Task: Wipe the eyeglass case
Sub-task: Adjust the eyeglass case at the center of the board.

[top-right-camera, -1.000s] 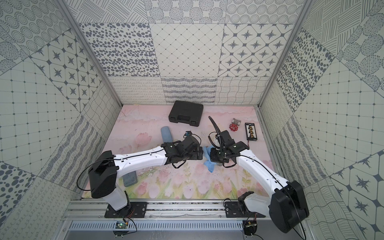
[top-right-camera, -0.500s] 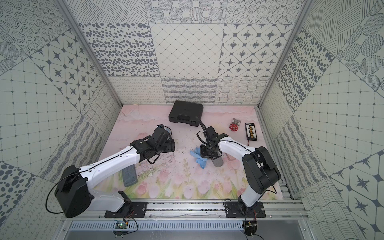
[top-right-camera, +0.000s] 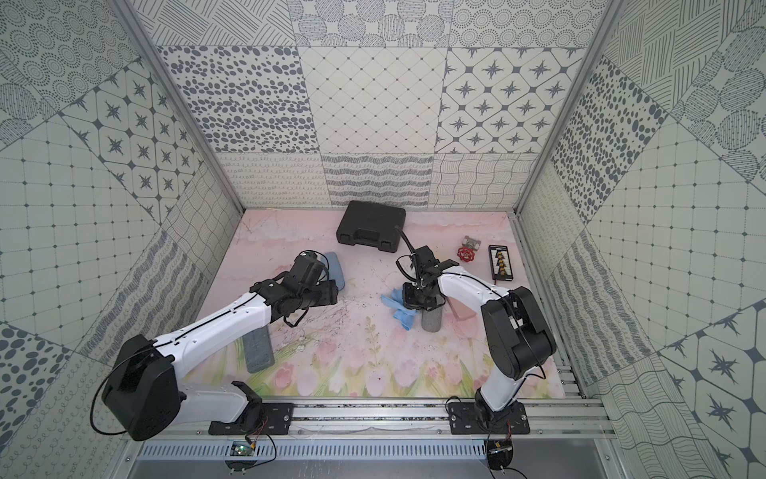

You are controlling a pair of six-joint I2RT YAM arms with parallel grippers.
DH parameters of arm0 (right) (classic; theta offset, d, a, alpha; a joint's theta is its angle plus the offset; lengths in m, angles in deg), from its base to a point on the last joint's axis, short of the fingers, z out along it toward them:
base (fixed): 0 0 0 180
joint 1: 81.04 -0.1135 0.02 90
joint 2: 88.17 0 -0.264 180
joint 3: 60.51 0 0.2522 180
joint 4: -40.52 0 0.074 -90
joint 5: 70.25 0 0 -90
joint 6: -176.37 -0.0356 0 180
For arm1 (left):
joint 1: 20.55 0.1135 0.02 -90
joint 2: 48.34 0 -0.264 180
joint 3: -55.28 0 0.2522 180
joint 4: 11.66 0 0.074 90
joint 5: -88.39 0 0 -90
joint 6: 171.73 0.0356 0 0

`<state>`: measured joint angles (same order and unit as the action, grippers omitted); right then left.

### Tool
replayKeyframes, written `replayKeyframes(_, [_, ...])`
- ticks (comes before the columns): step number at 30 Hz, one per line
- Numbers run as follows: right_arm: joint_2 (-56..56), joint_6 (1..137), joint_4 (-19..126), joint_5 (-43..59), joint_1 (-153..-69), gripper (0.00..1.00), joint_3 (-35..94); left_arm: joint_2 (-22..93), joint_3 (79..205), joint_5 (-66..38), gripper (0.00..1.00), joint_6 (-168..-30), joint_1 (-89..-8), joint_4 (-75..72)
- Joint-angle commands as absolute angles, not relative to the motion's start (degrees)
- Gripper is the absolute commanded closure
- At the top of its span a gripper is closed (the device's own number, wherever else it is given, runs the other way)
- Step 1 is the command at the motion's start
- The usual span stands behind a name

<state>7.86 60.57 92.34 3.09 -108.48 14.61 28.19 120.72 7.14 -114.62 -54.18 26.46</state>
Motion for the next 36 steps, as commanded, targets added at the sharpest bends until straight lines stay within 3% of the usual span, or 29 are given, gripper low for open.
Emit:
replayKeyframes(1, [3.94, 62.78, 95.87, 1.31, -110.35, 1.0, 12.56, 27.7, 120.32, 5.78, 0.21, -111.98, -52.39, 25.57])
replayKeyframes(7, [2.52, 65.59, 100.87, 4.19, -110.39, 1.0, 10.01, 29.51, 119.87, 1.65, 0.18, -110.96, -46.82, 23.33])
replayKeyframes(14, [2.54, 66.67, 103.8, 8.69, -109.59, 1.0, 10.77, 31.53, 120.29, 0.21, 0.18, -110.96, -46.51, 22.31])
replayKeyframes(29, [11.41, 65.08, 96.56, 4.53, -107.05, 1.0, 15.91, 37.53, 122.17, 1.64, 0.12, -109.02, -44.45, 22.29])
replayKeyframes(33, [9.88, 65.92, 97.33, 5.43, -104.69, 1.0, 15.0, 42.82, 125.3, 0.24, 0.01, -108.71, -44.0, 22.39])
replayKeyframes(36, [8.55, 65.97, 97.06, 3.57, -104.68, 1.0, 14.81, 47.46, 128.74, -1.02, 0.01, -108.75, -43.93, 21.89])
